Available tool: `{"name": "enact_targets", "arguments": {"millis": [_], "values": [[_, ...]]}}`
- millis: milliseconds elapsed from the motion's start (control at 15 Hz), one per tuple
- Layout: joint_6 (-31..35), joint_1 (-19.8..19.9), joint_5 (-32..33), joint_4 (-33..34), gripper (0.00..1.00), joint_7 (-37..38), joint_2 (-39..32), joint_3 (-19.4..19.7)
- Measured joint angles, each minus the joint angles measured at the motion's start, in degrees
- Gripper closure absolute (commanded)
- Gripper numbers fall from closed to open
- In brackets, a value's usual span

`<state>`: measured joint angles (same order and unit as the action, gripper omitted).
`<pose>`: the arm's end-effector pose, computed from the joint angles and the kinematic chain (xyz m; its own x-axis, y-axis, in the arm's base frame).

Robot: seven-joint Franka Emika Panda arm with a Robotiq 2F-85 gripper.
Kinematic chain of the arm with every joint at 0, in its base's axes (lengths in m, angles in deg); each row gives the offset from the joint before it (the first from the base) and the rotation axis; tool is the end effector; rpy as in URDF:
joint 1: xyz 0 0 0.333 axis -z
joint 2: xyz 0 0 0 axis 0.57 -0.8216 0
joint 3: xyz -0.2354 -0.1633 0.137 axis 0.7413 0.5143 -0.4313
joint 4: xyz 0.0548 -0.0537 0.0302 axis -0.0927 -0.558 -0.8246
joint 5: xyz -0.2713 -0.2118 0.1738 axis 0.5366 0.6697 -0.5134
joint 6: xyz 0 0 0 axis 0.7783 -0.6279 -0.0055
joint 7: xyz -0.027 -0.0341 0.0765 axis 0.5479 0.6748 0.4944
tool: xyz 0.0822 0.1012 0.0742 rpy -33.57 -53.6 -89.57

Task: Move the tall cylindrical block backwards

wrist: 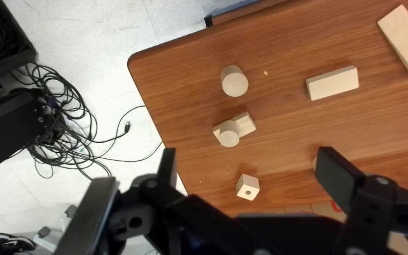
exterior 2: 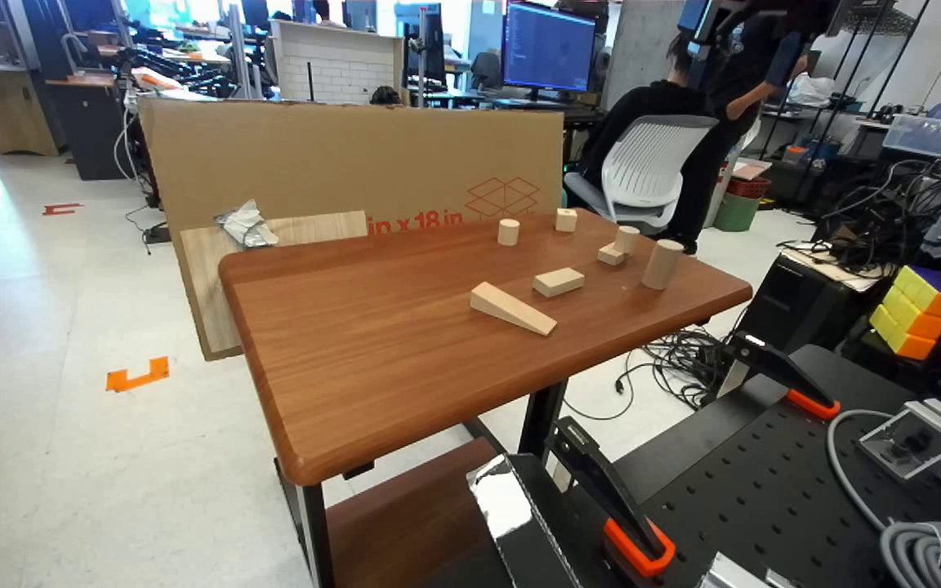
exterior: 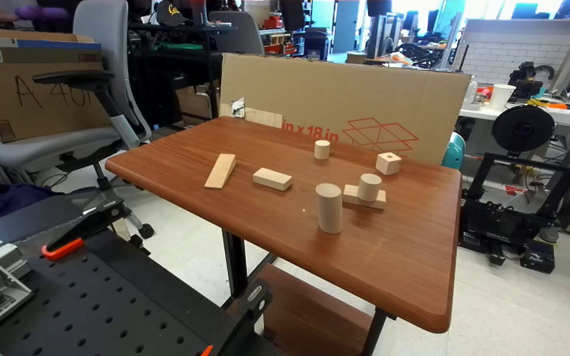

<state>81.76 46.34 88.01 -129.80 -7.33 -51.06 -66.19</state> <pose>0.4459 -0.0961 0.3396 0.9482 -0.2447 0.2027 -0.2753 -0.9511 0.1398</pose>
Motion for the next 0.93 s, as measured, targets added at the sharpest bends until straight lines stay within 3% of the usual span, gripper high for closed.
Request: {"name": "enact_targets", "arguments": {"millis": [467,667,933], "values": [[10.53,-2.21,-4.71,-1.23,0.00,-8.30,-12.00,1.96],[12.13,-3.19,-9.73,-0.76,0.00,-14.74,-16.55,2.15],[12.12,-3.31,-10.19,1.07,0.00,-18.33,-20.65,2.36]]}}
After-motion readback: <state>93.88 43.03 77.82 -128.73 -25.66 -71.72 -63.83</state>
